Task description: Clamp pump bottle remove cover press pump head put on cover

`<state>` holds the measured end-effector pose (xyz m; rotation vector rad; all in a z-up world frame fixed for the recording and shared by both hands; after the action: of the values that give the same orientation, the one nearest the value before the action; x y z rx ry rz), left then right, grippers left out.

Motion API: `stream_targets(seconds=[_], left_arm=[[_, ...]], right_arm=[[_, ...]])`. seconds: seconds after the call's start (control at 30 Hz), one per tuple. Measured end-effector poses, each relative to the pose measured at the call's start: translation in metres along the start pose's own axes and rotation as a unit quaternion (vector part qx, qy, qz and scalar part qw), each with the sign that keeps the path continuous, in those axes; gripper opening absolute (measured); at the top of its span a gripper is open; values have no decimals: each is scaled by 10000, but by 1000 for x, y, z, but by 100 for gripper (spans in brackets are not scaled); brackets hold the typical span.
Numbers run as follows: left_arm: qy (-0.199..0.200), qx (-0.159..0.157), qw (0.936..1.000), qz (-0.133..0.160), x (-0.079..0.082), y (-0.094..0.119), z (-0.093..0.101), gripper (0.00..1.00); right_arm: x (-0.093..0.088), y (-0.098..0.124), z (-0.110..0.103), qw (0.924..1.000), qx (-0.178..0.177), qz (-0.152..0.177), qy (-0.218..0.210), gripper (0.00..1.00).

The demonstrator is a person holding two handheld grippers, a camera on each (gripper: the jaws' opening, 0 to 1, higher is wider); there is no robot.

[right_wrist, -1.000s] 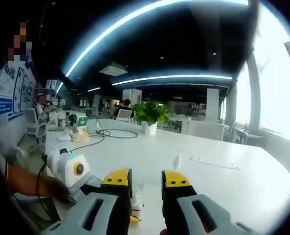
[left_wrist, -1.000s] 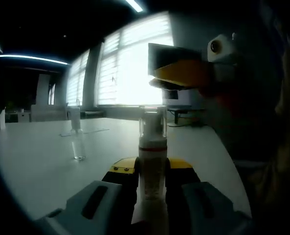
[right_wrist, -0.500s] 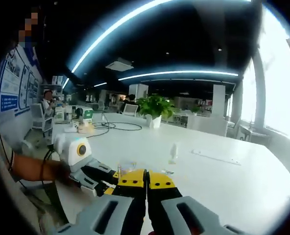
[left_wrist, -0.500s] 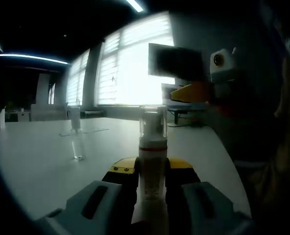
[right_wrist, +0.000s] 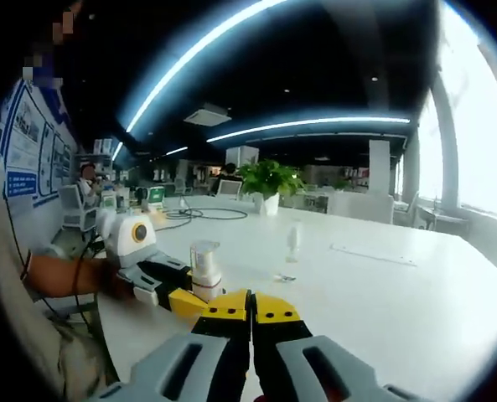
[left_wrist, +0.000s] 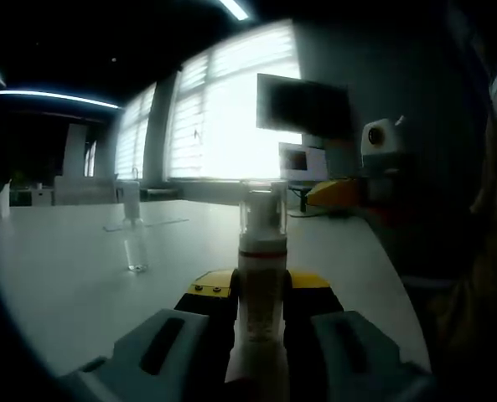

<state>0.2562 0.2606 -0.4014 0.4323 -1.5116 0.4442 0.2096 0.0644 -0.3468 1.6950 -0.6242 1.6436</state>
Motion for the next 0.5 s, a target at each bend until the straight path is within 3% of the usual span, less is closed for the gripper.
stream_targets(seconds=[0.5], left_arm=[[-1, 9, 10000, -2, 0, 0, 0, 12]], right_arm=[[-42, 6, 14, 9998, 164, 40, -143, 0]])
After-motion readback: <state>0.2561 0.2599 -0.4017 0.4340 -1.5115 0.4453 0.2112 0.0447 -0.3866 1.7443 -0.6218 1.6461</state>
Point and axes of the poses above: the point that each gripper's makers call its tool centre point, and the gripper's own axes: y roughly backward along the fingers, z roughly to its right, x roughly out of its top, the point moved 8 cm from there along y, roughly backward along the fingers, and after that the axes turned 2 degrees about x, right-handed, at the moved point
